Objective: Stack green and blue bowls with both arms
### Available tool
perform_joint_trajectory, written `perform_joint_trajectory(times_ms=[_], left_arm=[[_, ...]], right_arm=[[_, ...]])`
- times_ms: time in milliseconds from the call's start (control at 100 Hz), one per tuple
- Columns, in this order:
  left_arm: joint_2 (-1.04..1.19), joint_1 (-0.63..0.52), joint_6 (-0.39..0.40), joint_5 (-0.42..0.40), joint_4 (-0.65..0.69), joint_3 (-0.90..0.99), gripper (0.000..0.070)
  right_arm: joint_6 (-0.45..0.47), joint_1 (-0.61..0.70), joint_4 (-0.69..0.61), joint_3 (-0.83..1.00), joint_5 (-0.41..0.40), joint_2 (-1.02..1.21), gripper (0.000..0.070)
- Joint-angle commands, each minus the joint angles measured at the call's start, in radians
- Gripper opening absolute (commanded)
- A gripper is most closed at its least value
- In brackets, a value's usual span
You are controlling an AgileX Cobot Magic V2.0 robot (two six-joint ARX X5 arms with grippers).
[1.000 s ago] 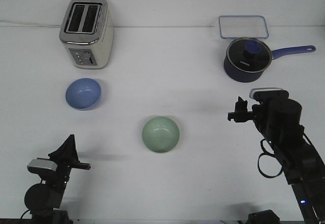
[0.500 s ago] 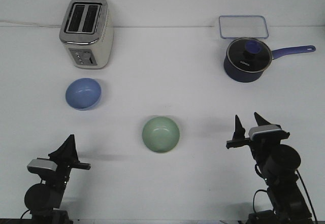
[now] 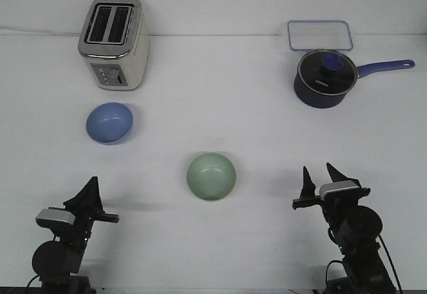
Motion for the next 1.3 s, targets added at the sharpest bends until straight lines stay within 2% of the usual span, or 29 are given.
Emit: perform_joint_trajectory(times_ms=[0, 770, 970, 1100, 1290], left_arm=[[-0.002, 0.0, -0.006, 0.002, 0.011, -0.02, 0.001], [-0.002, 0.0, 0.017, 0.002, 0.017, -0.02, 0.001], [0.0, 0.0, -0.016, 0.0, 0.029, 0.021, 0.001], [0.029, 0.0, -0.047, -0.04, -0.058, 0.131, 0.001], [0.204, 0.0, -0.038, -0.039, -0.253, 0.398, 0.001]], right_arm=[[0.003, 0.002, 0.019, 0.007, 0.002, 0.0, 0.0416], [0.002, 0.002, 0.04, 0.007, 0.001, 0.0, 0.0416], [0.002, 0.002, 0.04, 0.007, 0.001, 0.0, 0.0416], [0.002, 0.002, 0.04, 0.007, 0.001, 0.0, 0.0416], [0.002, 0.002, 0.04, 0.007, 0.001, 0.0, 0.0416]])
